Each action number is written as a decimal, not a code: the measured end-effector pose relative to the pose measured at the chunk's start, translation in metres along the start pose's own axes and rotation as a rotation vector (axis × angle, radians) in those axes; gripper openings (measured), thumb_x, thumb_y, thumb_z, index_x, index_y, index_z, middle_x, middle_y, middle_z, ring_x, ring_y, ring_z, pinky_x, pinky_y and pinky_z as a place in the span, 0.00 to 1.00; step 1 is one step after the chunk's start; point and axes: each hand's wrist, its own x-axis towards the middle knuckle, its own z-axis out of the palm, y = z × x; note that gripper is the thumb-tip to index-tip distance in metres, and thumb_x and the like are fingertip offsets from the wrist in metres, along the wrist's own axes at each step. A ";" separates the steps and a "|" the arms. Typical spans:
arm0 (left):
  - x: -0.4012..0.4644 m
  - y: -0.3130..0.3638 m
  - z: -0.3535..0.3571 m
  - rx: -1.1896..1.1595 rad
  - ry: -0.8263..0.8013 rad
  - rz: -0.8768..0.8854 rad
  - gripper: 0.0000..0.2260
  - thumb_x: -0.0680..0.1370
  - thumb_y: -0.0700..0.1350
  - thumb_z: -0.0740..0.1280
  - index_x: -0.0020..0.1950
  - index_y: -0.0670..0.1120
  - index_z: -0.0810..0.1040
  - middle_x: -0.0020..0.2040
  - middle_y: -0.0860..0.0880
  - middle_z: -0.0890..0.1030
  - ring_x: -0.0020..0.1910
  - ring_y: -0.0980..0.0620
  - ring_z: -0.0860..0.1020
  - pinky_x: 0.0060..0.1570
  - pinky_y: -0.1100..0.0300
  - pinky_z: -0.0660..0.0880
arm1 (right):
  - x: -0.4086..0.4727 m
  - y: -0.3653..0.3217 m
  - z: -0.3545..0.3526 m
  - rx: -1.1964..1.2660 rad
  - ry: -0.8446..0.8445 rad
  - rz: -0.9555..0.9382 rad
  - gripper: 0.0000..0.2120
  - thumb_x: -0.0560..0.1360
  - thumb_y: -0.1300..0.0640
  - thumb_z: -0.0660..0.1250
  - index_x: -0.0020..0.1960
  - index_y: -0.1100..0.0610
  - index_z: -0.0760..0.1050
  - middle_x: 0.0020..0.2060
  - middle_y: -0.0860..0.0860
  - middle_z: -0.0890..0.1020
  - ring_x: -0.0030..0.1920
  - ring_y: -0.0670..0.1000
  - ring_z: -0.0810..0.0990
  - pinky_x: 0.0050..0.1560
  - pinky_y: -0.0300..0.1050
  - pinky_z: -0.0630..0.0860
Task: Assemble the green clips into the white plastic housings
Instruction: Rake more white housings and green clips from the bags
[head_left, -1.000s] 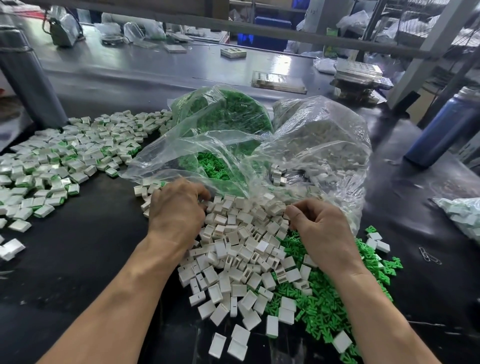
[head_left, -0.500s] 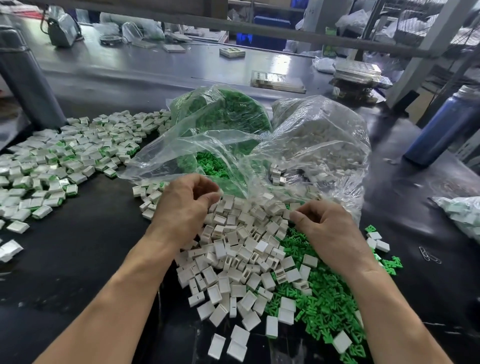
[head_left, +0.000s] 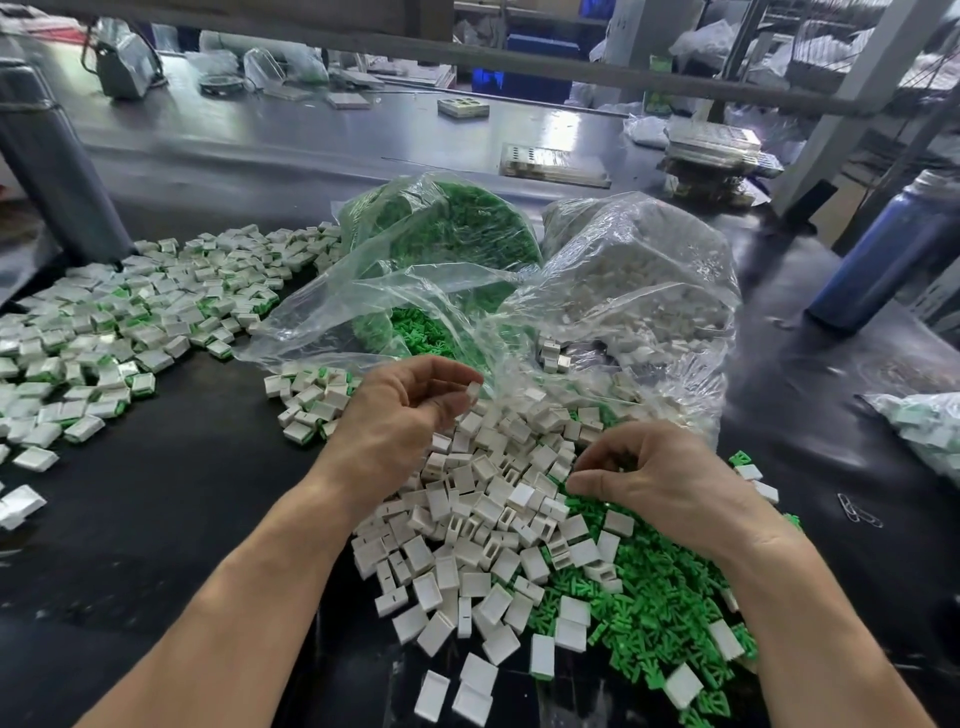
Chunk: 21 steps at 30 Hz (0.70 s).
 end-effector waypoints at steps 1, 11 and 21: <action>0.000 0.001 0.001 -0.003 -0.001 0.007 0.10 0.80 0.36 0.70 0.55 0.49 0.85 0.46 0.55 0.87 0.41 0.65 0.82 0.39 0.71 0.76 | 0.000 -0.001 0.001 -0.009 0.010 -0.001 0.04 0.70 0.41 0.79 0.43 0.36 0.84 0.42 0.32 0.82 0.42 0.39 0.81 0.41 0.36 0.78; -0.001 0.001 0.002 -0.037 -0.007 0.051 0.10 0.78 0.40 0.73 0.58 0.49 0.82 0.49 0.52 0.87 0.44 0.59 0.84 0.42 0.68 0.78 | -0.001 -0.002 0.002 0.125 0.017 -0.032 0.03 0.76 0.44 0.75 0.45 0.39 0.82 0.40 0.38 0.84 0.38 0.37 0.81 0.39 0.36 0.76; -0.001 0.004 0.008 -0.256 -0.057 -0.020 0.13 0.76 0.43 0.73 0.57 0.39 0.80 0.48 0.43 0.88 0.43 0.44 0.87 0.39 0.60 0.82 | 0.001 -0.013 0.014 0.378 0.244 -0.112 0.03 0.78 0.52 0.74 0.49 0.52 0.83 0.37 0.48 0.86 0.32 0.41 0.81 0.32 0.30 0.75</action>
